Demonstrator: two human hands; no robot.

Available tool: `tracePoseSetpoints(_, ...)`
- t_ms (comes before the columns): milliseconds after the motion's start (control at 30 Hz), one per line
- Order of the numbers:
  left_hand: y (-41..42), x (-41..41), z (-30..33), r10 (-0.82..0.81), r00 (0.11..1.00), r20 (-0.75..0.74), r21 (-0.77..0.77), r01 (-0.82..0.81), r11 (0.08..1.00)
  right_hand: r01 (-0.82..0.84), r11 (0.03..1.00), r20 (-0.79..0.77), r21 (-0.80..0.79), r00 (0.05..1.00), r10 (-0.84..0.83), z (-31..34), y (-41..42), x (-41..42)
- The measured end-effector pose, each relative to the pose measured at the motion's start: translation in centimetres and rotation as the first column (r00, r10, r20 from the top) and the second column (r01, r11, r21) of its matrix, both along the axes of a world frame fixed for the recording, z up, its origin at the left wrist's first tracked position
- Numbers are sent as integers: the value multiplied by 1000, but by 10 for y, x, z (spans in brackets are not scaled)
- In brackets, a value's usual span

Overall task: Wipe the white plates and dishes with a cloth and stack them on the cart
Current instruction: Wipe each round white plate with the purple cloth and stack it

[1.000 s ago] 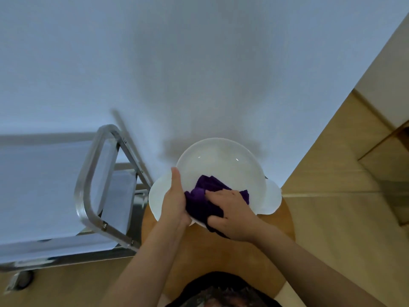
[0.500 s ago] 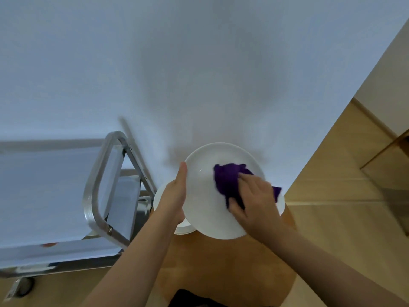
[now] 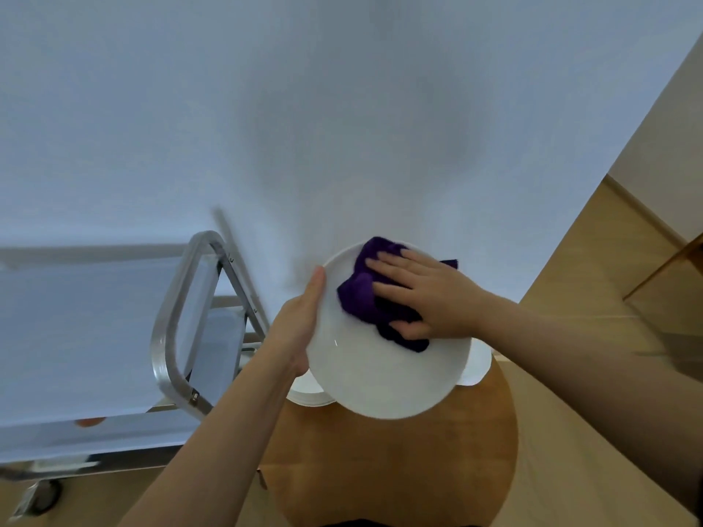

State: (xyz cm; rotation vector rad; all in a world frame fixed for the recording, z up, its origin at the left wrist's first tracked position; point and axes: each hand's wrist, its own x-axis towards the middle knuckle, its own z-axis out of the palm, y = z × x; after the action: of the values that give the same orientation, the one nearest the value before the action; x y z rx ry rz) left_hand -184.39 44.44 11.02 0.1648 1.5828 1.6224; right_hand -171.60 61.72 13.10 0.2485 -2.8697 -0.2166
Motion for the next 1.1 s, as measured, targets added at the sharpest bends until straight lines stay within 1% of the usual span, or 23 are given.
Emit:
tracePoseSetpoints(67,0,-2,0,141,990,6,37,-141,989,166,985,-55,-55,984,-169,-8,-4,9)
tracePoseSetpoints(133,4,1,0,235,972,13,58,-235,970,336,915,-67,-223,931,-358,-21,-23,15)
tracePoseSetpoints(200,11,10,2,277,960,29,105,-279,955,449,758,-36,-473,850,-526,-31,-56,14)
tracePoseSetpoints(233,15,14,2,294,955,37,125,-296,947,474,669,9,-572,820,-573,-34,-73,10)
tracePoseSetpoints(267,19,18,4,304,952,47,142,-308,941,473,606,49,-639,811,-582,-36,-88,7)
tracePoseSetpoints(300,21,21,6,312,948,63,158,-318,935,451,583,69,-676,827,-559,-36,-99,4)
tracePoseSetpoints(367,21,19,8,343,933,104,159,-357,921,384,617,102,-687,892,-441,-35,-105,6)
tracePoseSetpoints(467,16,7,9,351,931,99,120,-361,925,249,743,145,-622,968,-203,-33,-86,25)
tracePoseSetpoints(500,15,4,10,342,936,83,85,-349,933,236,793,165,-562,971,-171,-35,-78,32)
tracePoseSetpoints(567,16,3,15,328,943,62,42,-330,943,247,883,155,-400,968,-200,-39,-69,40)
tracePoseSetpoints(633,19,6,21,323,941,97,66,-330,942,268,908,21,-320,961,-276,-41,-66,37)
tracePoseSetpoints(667,21,7,24,315,941,122,79,-325,942,262,912,-86,-316,949,-303,-40,-65,34)
tracePoseSetpoints(733,24,5,31,283,947,150,97,-299,949,197,930,-294,-310,911,-291,-37,-66,28)
tracePoseSetpoints(800,23,-3,38,213,966,144,112,-230,967,125,928,-352,-350,901,-254,-29,-69,25)
tracePoseSetpoints(833,20,-9,40,158,979,130,129,-175,976,105,880,-329,-464,901,-281,-22,-72,24)
tracePoseSetpoints(867,15,-16,42,103,988,113,157,-120,980,106,748,-268,-655,894,-361,-9,-74,25)
tracePoseSetpoints(900,10,-24,42,56,994,94,182,-72,981,106,511,-164,-853,875,-455,4,-74,26)
tracePoseSetpoints(933,4,-29,40,22,997,76,200,-37,979,78,207,-37,-975,865,-501,14,-70,27)
tracePoseSetpoints(967,-1,-33,34,14,998,57,186,-24,982,20,-60,46,-998,877,-478,22,-63,29)
tracePoseSetpoints(1000,-3,-34,26,37,998,41,130,-42,991,-51,-264,69,-963,902,-426,27,-55,33)
tracePoseSetpoints(1033,-6,-31,16,77,996,34,55,-79,995,-98,-413,63,-905,931,-360,29,-49,37)
tracePoseSetpoints(1067,-7,-26,6,100,993,63,19,-102,995,-114,-528,54,-842,955,-292,29,-47,38)
tracePoseSetpoints(1100,-7,-18,-3,84,987,140,64,-94,994,-109,-613,52,-783,969,-240,27,-47,39)
